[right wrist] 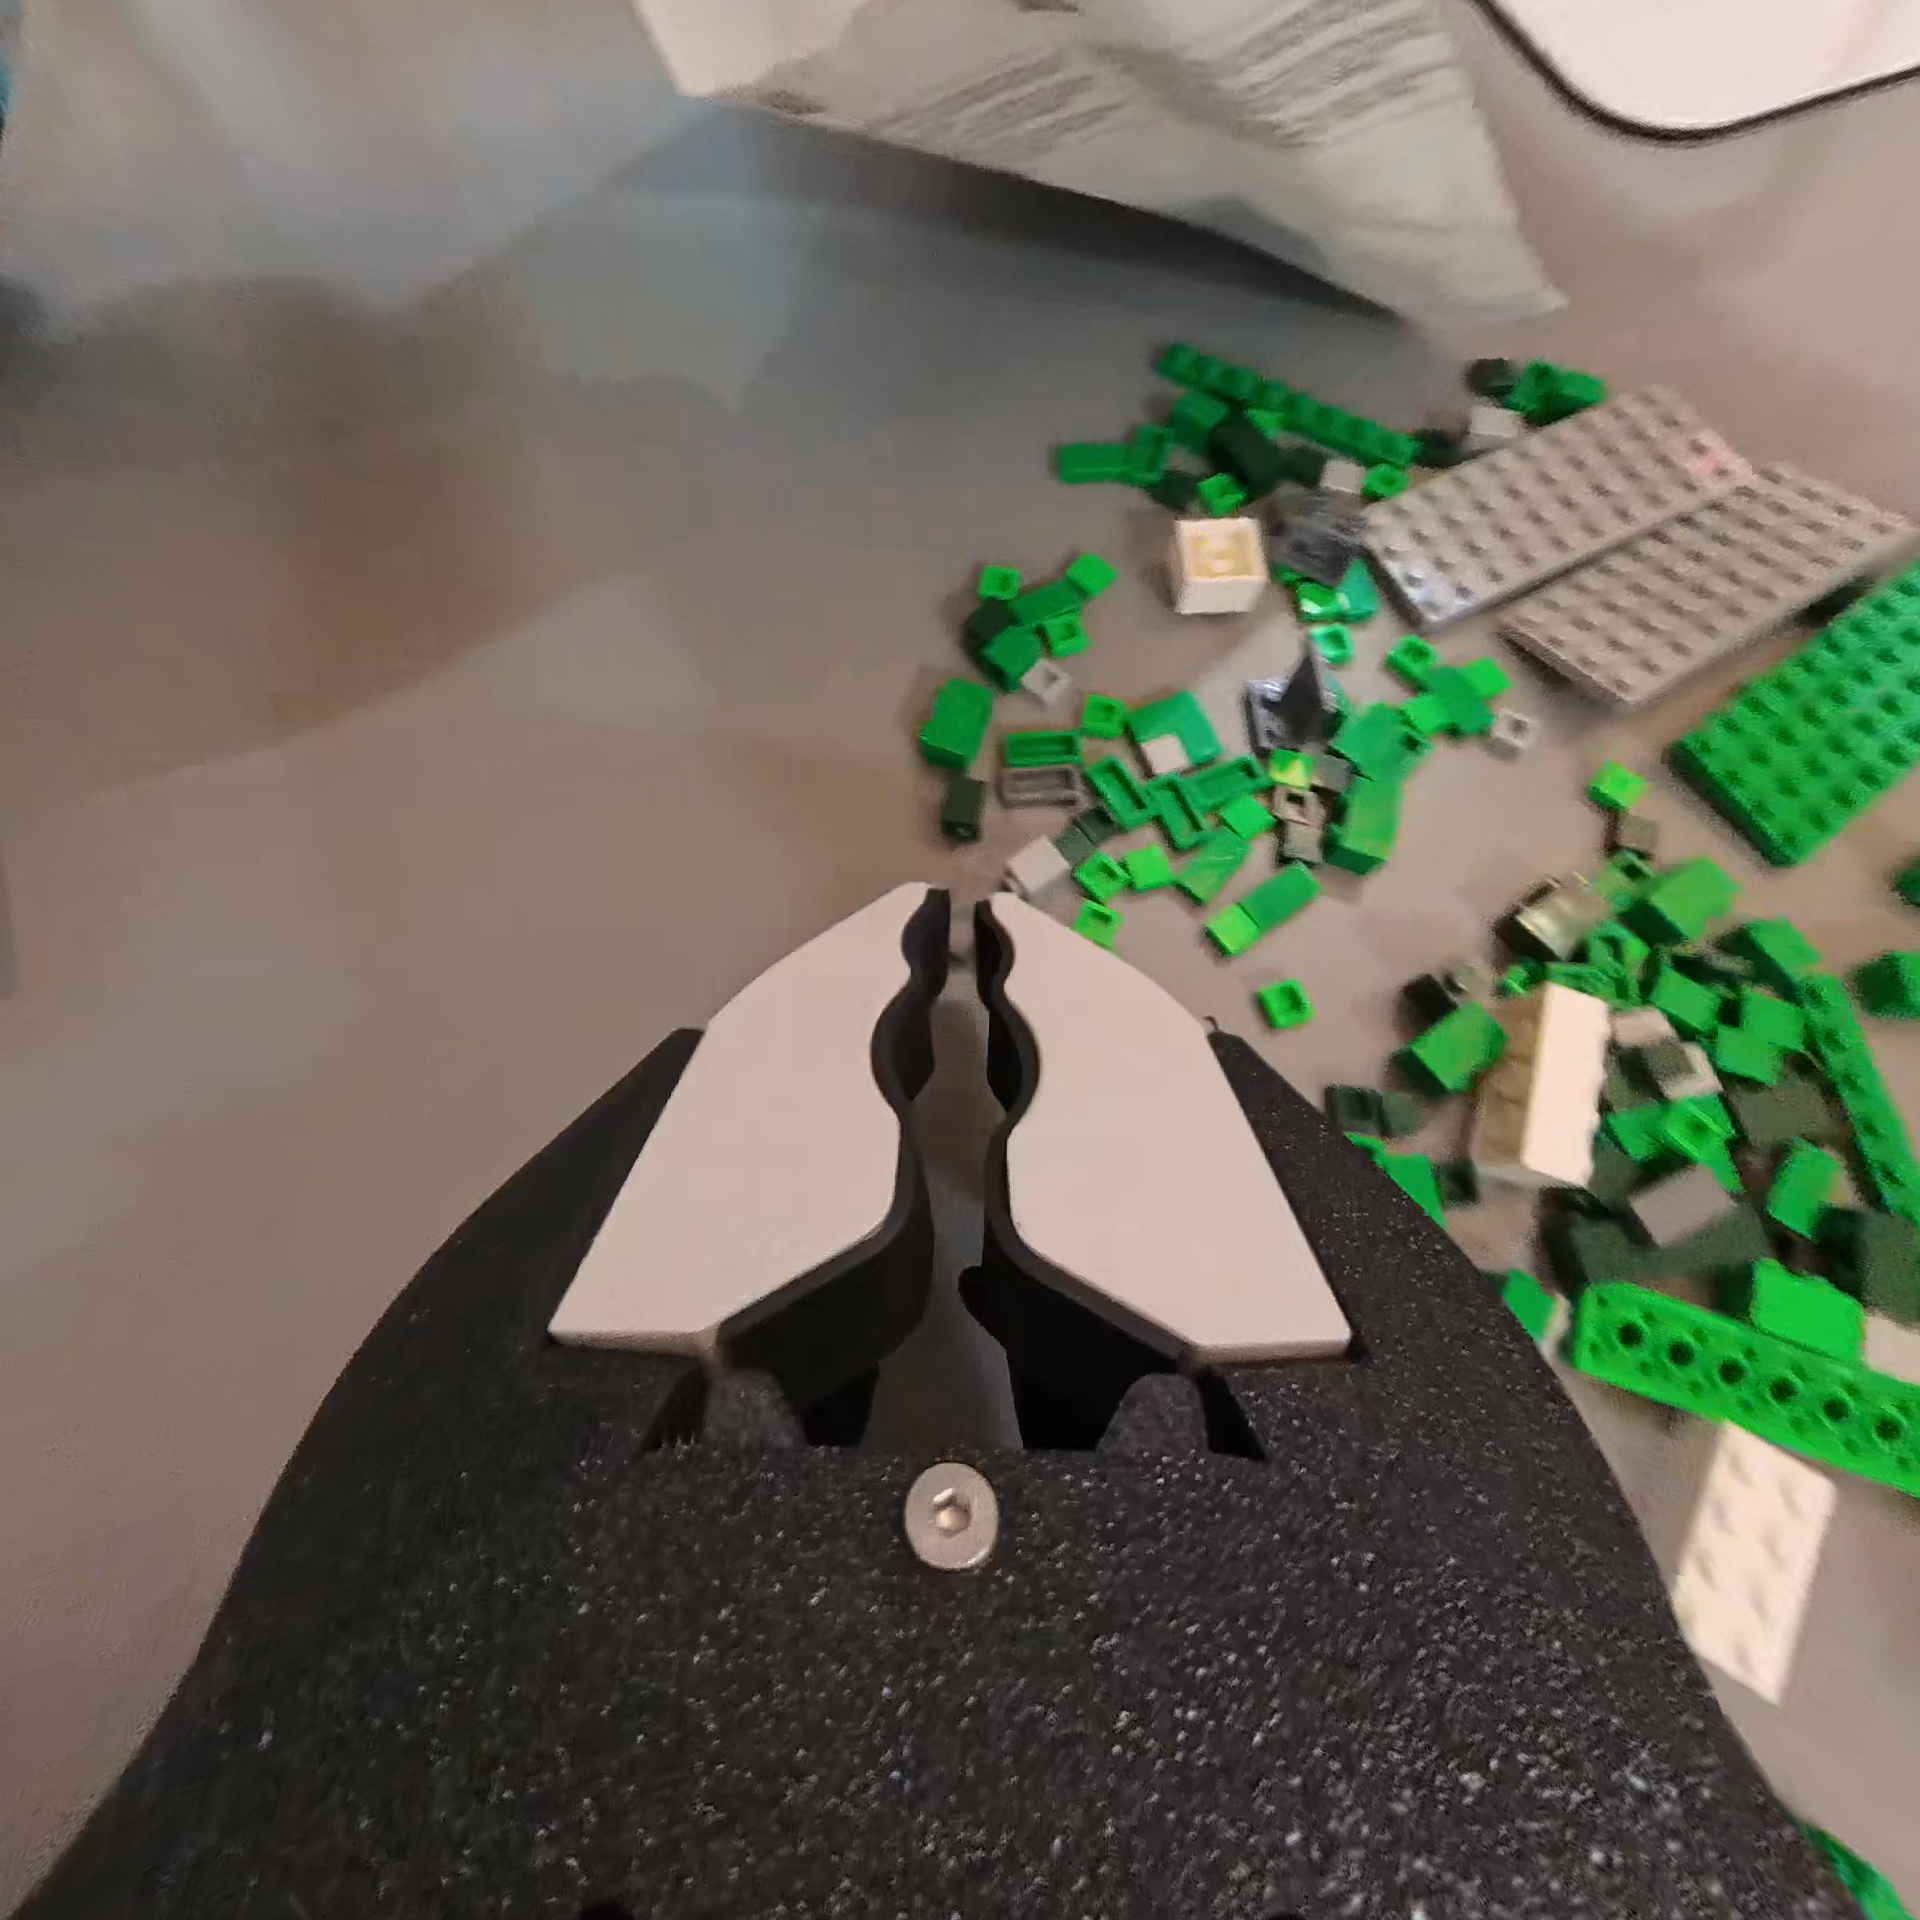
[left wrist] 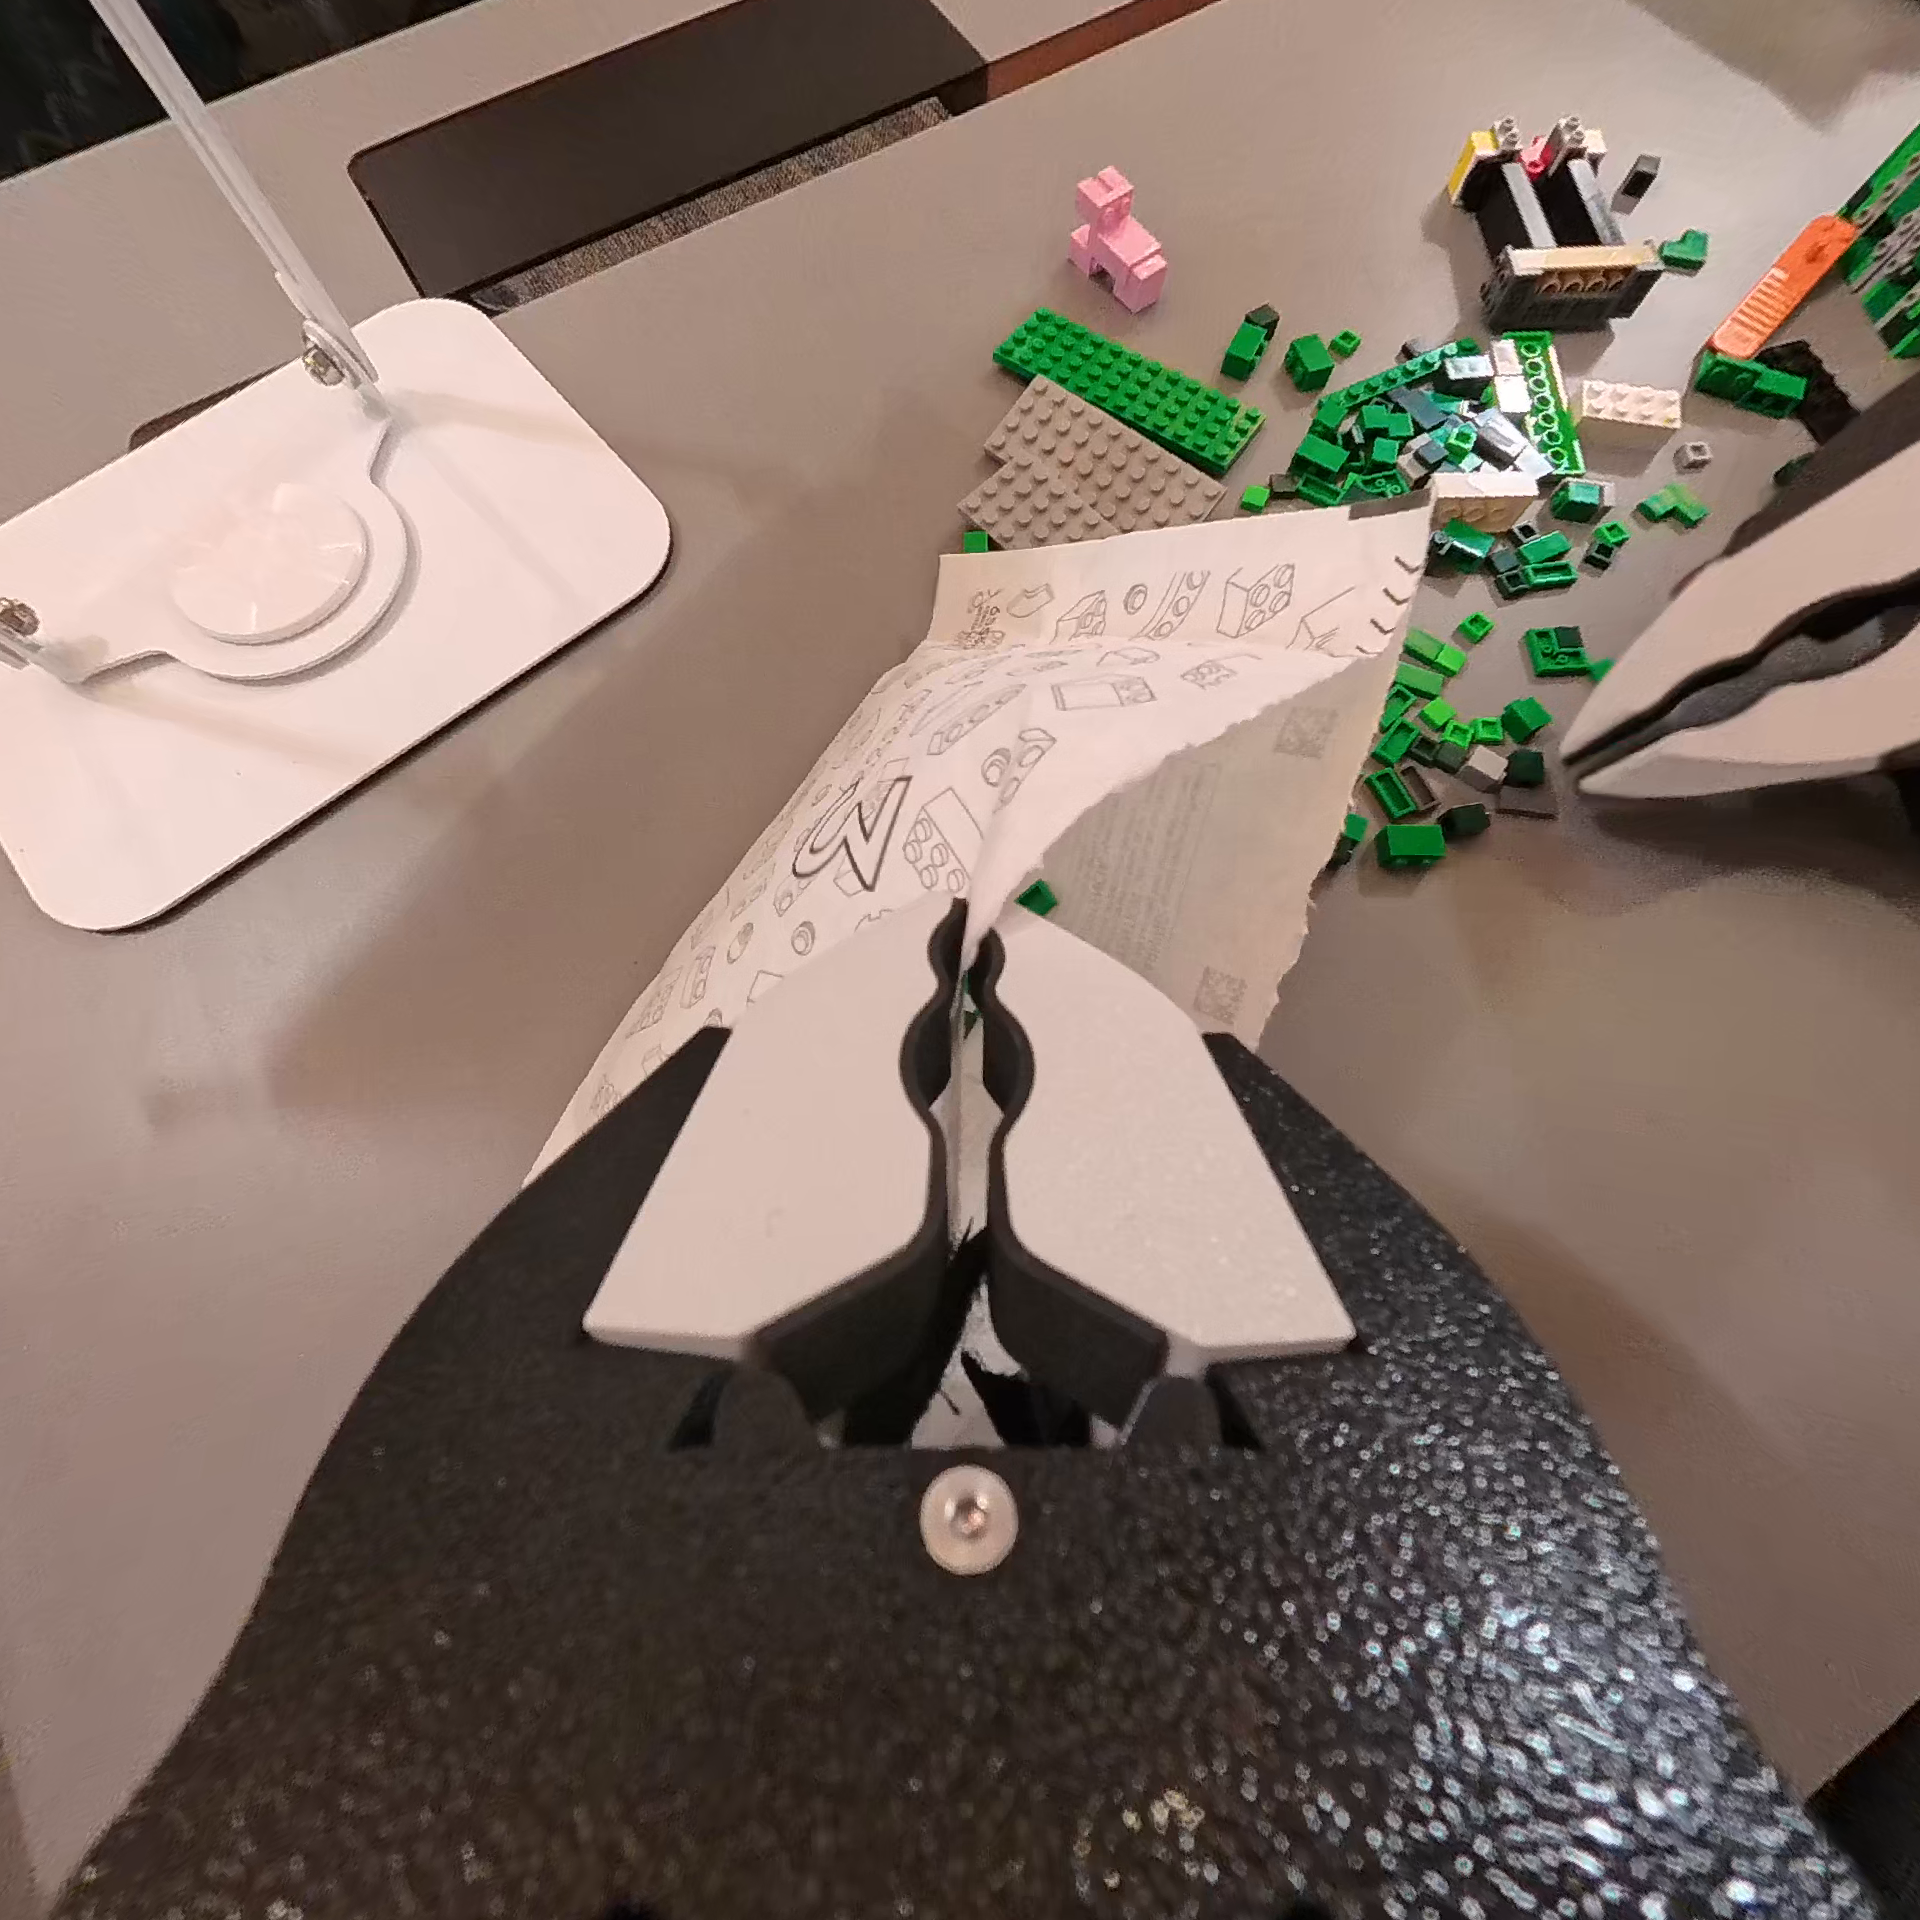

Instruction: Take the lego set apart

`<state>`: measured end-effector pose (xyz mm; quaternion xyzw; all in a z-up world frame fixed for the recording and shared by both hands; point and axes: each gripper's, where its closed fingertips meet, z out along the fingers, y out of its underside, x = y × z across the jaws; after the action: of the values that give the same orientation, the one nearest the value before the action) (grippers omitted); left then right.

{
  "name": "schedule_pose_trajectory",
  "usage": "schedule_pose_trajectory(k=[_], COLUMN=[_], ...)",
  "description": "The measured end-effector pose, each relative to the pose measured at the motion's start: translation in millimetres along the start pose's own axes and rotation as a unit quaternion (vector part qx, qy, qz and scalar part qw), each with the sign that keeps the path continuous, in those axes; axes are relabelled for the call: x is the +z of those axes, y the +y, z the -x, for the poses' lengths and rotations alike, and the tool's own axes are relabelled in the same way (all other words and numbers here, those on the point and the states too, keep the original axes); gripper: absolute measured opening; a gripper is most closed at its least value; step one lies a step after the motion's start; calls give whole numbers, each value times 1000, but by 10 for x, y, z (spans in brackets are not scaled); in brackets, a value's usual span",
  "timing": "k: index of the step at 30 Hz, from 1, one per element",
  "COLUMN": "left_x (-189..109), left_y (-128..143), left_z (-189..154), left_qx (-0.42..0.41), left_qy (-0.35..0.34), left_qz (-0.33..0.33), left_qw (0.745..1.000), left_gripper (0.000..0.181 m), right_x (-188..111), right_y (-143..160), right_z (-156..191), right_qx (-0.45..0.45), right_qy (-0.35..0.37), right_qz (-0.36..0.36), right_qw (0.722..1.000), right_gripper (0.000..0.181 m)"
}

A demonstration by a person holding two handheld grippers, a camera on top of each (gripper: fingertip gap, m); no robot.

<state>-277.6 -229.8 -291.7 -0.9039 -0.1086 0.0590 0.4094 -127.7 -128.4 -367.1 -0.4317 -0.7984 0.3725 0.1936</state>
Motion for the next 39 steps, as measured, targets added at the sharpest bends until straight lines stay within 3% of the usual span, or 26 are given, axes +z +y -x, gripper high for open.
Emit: schedule_pose_trajectory(k=[5, 12, 14, 18, 31, 39], left_x=[6, -6, -6, -5, 19, 19], left_y=[-3, -19, -20, -19, -26, -23], left_z=[-24, -53, -55, -69, -115, -121], left_qx=[1, 4, 4, 5, 9, 9], left_qy=[5, 9, 10, 13, 21, 23], left_qz=[2, -1, -1, 0, 1, 2], left_qw=[1000, 1000, 1000, 1000, 1000, 1000], left_gripper=[0, 0, 0, 0, 0, 0], right_x=[166, 178, 182, 190, 235, 251], right_y=[-98, -75, -19, 8, -29, -31], right_z=[8, -331, -324, -102, -46, -57], right_qx=[-38, -42, -37, -5, 16, -11], right_qy=[35, 163, 155, 69, 48, 65], right_qz=[17, 66, 82, 84, 68, 82], right_qw=[998, 983, 984, 994, 996, 994], right_gripper=[8, 0, 0, 0, 13, 10])
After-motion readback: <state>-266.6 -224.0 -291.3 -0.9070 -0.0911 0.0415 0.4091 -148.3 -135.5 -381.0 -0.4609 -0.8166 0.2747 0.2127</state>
